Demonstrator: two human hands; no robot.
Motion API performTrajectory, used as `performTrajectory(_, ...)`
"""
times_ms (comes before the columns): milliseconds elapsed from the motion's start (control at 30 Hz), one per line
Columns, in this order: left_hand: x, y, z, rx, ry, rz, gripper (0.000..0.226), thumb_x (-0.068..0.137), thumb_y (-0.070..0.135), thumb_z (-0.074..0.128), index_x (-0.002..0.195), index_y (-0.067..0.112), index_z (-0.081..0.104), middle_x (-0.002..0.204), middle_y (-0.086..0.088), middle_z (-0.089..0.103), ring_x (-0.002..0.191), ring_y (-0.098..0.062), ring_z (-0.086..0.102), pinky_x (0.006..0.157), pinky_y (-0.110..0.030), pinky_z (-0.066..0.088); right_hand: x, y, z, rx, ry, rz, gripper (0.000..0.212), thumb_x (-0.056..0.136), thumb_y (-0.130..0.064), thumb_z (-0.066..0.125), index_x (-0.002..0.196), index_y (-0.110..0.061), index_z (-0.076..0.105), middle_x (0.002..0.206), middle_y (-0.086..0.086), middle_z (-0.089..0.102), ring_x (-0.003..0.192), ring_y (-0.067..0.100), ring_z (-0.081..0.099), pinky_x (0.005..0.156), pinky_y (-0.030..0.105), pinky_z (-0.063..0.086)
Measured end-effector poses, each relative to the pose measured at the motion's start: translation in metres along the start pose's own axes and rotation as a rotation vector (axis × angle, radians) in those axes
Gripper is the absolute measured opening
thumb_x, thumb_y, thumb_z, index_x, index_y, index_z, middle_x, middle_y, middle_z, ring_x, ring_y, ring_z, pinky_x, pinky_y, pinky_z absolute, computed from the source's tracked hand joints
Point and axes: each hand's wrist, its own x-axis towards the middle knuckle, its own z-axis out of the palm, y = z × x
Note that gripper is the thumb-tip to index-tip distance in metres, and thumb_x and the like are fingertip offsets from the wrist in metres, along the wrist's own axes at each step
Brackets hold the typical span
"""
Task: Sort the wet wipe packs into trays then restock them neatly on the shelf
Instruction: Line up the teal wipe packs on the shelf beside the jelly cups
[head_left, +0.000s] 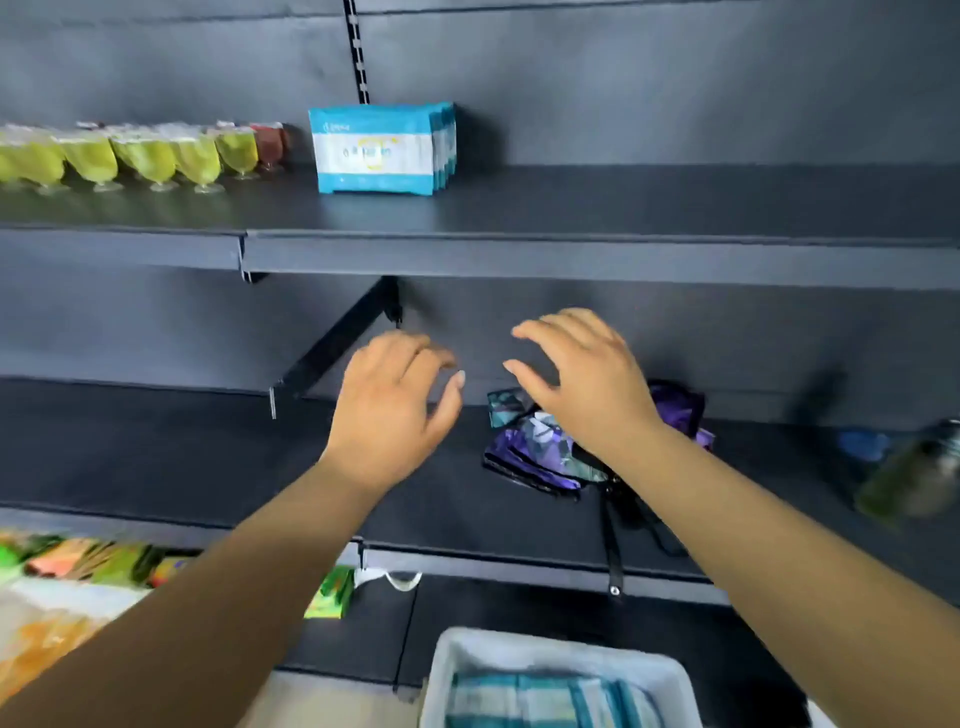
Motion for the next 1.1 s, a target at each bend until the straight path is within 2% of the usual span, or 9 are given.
performTrajectory(133, -0.082, 0.038, 0.023, -0.062, -0.199, -0.140, 0.032, 0.085, 0.031, 0.047, 0.087, 0.007, 0.068, 0.085, -0.010, 0.067, 0.084, -0.027, 0.057, 0.077, -0.033, 0.036, -0.087, 0.015, 0.017, 0.034, -0.173, 0.093, 0.039, 0.075, -0.040, 0.048, 0.088, -0.010, 0.071, 0.076, 0.002, 0.069, 0.071, 0.025, 0.065, 0.070, 0.026, 0.040)
performTrajectory(300, -0.213, 0.075, 0.055, -0.158, -0.474, -0.200, 0.012, 0.086, 0.028, 0.046, 0.093, 0.019, 0.051, 0.081, -0.009, 0.066, 0.075, -0.030, 0.061, 0.068, -0.034, 0.048, -0.221, 0.024, 0.055, 0.090, -0.466, 0.222, 0.031, 0.065, -0.032, 0.066, 0.082, -0.007, 0.071, 0.072, 0.007, 0.069, 0.067, 0.028, 0.066, 0.062, 0.031, 0.055)
performTrajectory(433, -0.310, 0.106, 0.074, -0.164, -0.725, -0.387, 0.029, 0.081, 0.030, 0.046, 0.081, 0.009, 0.066, 0.074, -0.008, 0.067, 0.071, -0.026, 0.062, 0.060, -0.031, 0.052, -0.330, 0.017, 0.086, 0.095, -0.764, 0.363, 0.028, 0.057, -0.030, 0.068, 0.072, -0.008, 0.071, 0.068, 0.006, 0.070, 0.060, 0.027, 0.066, 0.055, 0.029, 0.054)
performTrajectory(567, -0.395, 0.126, 0.093, -0.192, -0.967, -0.489, 0.039, 0.083, 0.033, 0.042, 0.082, 0.005, 0.068, 0.079, -0.011, 0.069, 0.073, -0.030, 0.067, 0.066, -0.039, 0.055, -0.416, 0.001, 0.110, 0.107, -1.108, 0.583, 0.034, 0.085, -0.032, 0.063, 0.105, -0.005, 0.067, 0.104, 0.012, 0.069, 0.100, 0.031, 0.061, 0.086, 0.034, 0.047)
performTrajectory(667, -0.446, 0.138, 0.105, -0.216, -1.086, -0.536, 0.040, 0.085, 0.033, 0.041, 0.086, 0.003, 0.068, 0.082, -0.014, 0.070, 0.076, -0.032, 0.067, 0.066, -0.041, 0.055, -0.465, -0.016, 0.128, 0.093, -1.255, 0.639, 0.039, 0.090, -0.039, 0.055, 0.114, -0.010, 0.062, 0.112, 0.010, 0.065, 0.108, 0.028, 0.055, 0.089, 0.033, 0.045)
performTrajectory(800, -0.498, 0.151, 0.123, -0.265, -1.194, -0.551, 0.043, 0.086, 0.034, 0.040, 0.091, 0.000, 0.067, 0.086, -0.017, 0.069, 0.081, -0.034, 0.067, 0.071, -0.045, 0.054, -0.516, -0.038, 0.157, 0.131, -1.374, 0.760, 0.040, 0.092, -0.038, 0.053, 0.118, -0.008, 0.058, 0.117, 0.012, 0.062, 0.110, 0.028, 0.055, 0.089, 0.032, 0.043)
performTrajectory(900, -0.530, 0.154, 0.135, -0.280, -1.264, -0.594, 0.047, 0.087, 0.036, 0.037, 0.093, -0.001, 0.066, 0.087, -0.019, 0.068, 0.084, -0.036, 0.066, 0.073, -0.049, 0.053, -0.545, -0.052, 0.181, 0.223, -1.409, 0.971, 0.042, 0.092, -0.036, 0.054, 0.119, -0.003, 0.056, 0.119, 0.015, 0.061, 0.110, 0.028, 0.058, 0.089, 0.033, 0.047)
performTrajectory(1033, -0.557, 0.158, 0.139, -0.178, -1.245, -0.504, 0.039, 0.088, 0.032, 0.042, 0.082, 0.005, 0.068, 0.076, -0.012, 0.069, 0.073, -0.030, 0.067, 0.065, -0.036, 0.052, -0.569, -0.070, 0.208, 0.314, -1.361, 1.240, 0.037, 0.091, -0.034, 0.057, 0.093, 0.002, 0.066, 0.088, 0.016, 0.068, 0.075, 0.025, 0.063, 0.052, 0.021, 0.040)
performTrajectory(1100, -0.560, 0.159, 0.140, -0.162, -1.232, -0.509, 0.035, 0.088, 0.029, 0.043, 0.080, 0.006, 0.068, 0.073, -0.009, 0.068, 0.069, -0.027, 0.066, 0.063, -0.032, 0.050, -0.571, -0.077, 0.215, 0.338, -1.289, 1.400, 0.033, 0.090, -0.028, 0.060, 0.093, 0.004, 0.067, 0.079, 0.014, 0.065, 0.062, 0.020, 0.056, 0.045, 0.017, 0.036)
